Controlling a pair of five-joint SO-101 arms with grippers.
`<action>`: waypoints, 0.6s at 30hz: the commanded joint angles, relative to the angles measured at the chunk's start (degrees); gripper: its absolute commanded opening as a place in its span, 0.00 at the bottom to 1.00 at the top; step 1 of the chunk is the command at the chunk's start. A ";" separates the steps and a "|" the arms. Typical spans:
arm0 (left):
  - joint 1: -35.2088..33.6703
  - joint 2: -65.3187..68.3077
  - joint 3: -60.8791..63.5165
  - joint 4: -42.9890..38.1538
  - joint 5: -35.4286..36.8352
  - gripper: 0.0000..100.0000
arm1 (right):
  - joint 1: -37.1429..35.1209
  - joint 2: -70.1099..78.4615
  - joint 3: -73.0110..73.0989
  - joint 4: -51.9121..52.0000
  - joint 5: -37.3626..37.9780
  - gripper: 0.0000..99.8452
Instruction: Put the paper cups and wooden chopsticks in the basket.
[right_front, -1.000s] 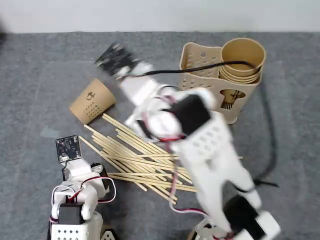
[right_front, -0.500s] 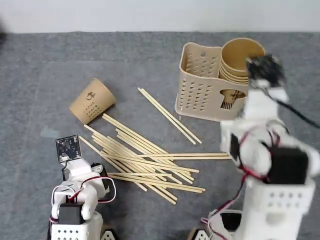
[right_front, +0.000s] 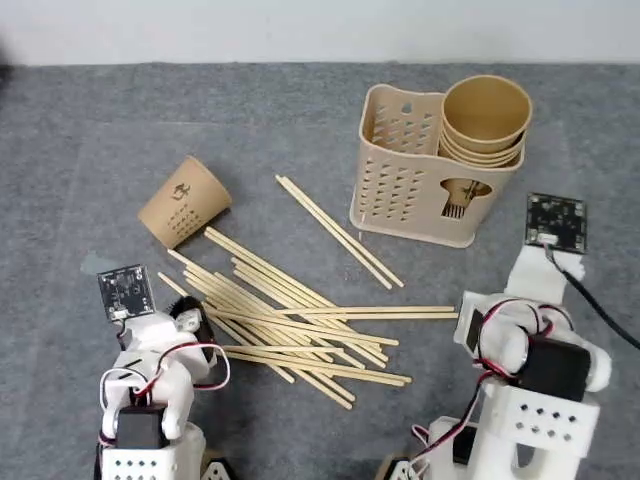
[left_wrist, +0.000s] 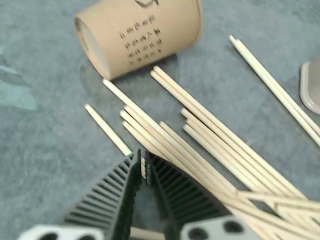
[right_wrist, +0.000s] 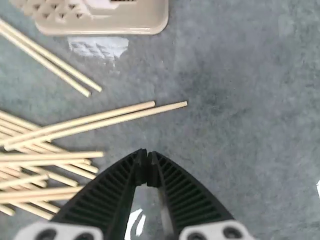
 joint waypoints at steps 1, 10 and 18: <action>-2.29 0.09 -4.09 -2.64 -0.26 0.02 | 0.57 -0.57 0.09 -0.84 -3.25 0.01; -2.55 0.09 -15.60 -7.38 -23.38 0.02 | 0.57 -0.66 2.55 -1.19 -3.52 0.01; -3.96 0.53 -26.24 -7.74 -38.07 0.02 | 0.66 -1.10 9.05 -4.44 -3.16 0.01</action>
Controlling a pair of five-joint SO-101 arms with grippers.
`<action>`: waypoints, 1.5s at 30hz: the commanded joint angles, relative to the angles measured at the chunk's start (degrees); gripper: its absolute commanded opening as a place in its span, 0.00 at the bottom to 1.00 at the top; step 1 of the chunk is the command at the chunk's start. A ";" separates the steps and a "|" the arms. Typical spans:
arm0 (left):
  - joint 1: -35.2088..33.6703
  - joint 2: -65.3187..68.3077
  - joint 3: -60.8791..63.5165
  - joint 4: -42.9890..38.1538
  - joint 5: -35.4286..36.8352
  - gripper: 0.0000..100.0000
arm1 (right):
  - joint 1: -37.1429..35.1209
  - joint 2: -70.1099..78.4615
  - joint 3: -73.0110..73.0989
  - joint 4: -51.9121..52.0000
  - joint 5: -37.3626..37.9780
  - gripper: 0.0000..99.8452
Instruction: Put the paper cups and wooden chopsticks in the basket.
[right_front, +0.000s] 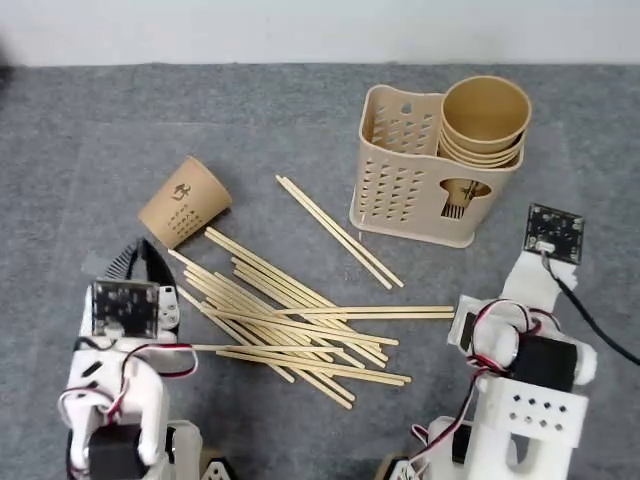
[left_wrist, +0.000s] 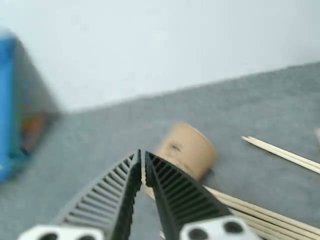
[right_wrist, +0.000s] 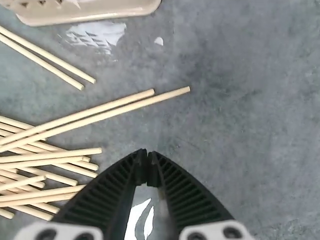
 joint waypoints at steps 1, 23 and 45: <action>-0.53 0.70 -5.85 -1.41 -6.59 0.04 | 0.57 -0.84 1.05 -1.80 -0.26 0.01; -2.11 66.02 -51.38 12.66 -23.65 0.09 | 0.92 -0.84 5.19 -5.67 -0.44 0.01; -4.66 139.52 -124.53 45.98 -35.78 0.30 | 0.92 -0.75 5.19 -5.32 -0.44 0.01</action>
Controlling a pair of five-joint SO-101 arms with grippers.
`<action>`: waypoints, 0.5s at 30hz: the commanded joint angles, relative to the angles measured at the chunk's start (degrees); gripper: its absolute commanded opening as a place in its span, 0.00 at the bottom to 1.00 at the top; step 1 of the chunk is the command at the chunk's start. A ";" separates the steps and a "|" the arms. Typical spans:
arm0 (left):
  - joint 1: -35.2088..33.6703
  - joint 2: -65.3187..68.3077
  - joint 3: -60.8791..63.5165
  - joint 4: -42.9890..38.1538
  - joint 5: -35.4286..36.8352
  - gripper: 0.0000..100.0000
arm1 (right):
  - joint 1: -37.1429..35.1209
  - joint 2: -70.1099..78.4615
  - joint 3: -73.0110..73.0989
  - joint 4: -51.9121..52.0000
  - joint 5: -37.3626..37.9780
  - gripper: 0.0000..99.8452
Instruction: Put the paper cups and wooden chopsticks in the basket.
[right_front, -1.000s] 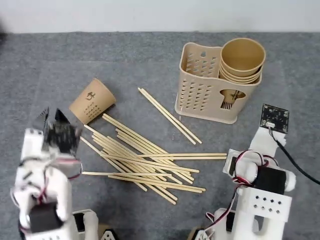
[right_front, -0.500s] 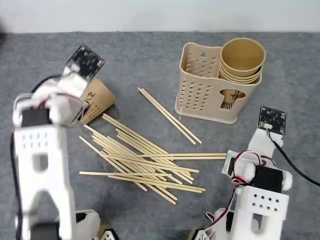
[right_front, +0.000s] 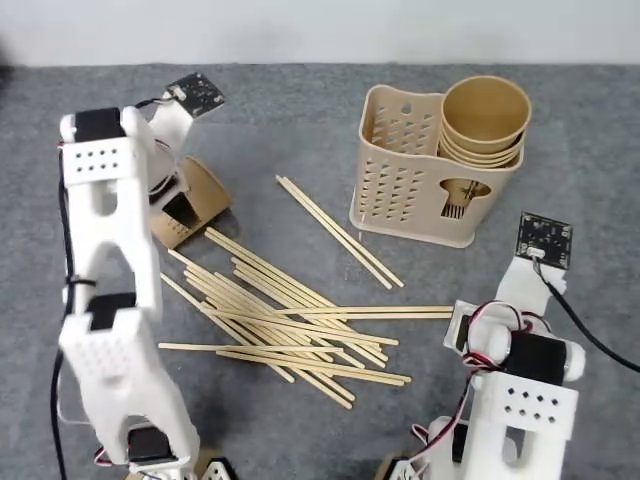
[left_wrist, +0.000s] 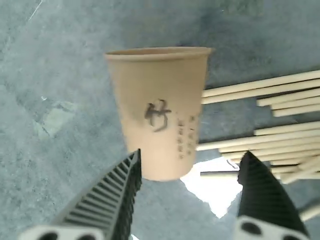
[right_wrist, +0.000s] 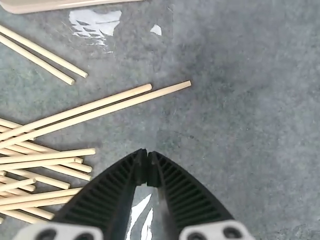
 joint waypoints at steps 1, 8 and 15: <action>-1.85 6.51 -13.23 2.73 -1.67 0.30 | 0.84 -0.75 -0.44 -0.75 -0.44 0.01; -4.04 20.48 -25.89 4.22 -3.08 0.30 | 0.84 -0.75 -0.44 -0.66 -0.44 0.01; -3.87 25.32 -27.47 4.84 -3.87 0.30 | 0.84 -0.75 -0.44 -0.66 -0.44 0.01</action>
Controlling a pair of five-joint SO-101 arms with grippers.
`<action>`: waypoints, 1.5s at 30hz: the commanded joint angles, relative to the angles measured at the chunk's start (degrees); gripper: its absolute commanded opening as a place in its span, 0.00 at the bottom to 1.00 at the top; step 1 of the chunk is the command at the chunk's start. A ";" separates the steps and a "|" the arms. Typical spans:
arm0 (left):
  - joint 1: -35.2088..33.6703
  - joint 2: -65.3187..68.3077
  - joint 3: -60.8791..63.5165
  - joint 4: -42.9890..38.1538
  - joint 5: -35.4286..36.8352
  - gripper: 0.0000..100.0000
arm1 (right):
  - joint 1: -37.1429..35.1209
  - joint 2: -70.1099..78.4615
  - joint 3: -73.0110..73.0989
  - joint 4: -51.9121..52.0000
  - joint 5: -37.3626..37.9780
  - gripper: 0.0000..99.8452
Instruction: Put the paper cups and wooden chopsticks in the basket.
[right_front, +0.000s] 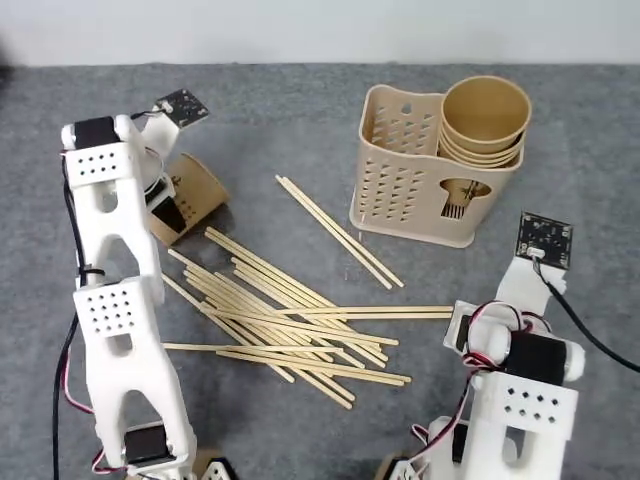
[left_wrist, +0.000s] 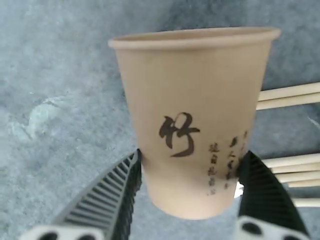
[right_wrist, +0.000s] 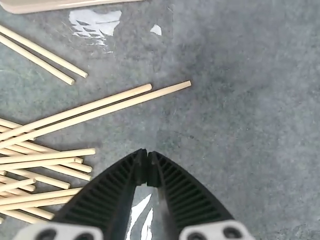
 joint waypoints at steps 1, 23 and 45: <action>0.00 0.00 -1.89 1.49 -0.44 0.30 | 0.92 -0.75 -0.44 -0.66 -0.44 0.01; 0.00 -9.76 -1.54 1.67 1.14 0.30 | 0.92 -0.75 -0.44 -0.75 -0.26 0.01; 1.49 -12.92 12.26 -3.16 0.70 0.35 | 0.92 -0.57 -0.44 -0.57 -0.35 0.01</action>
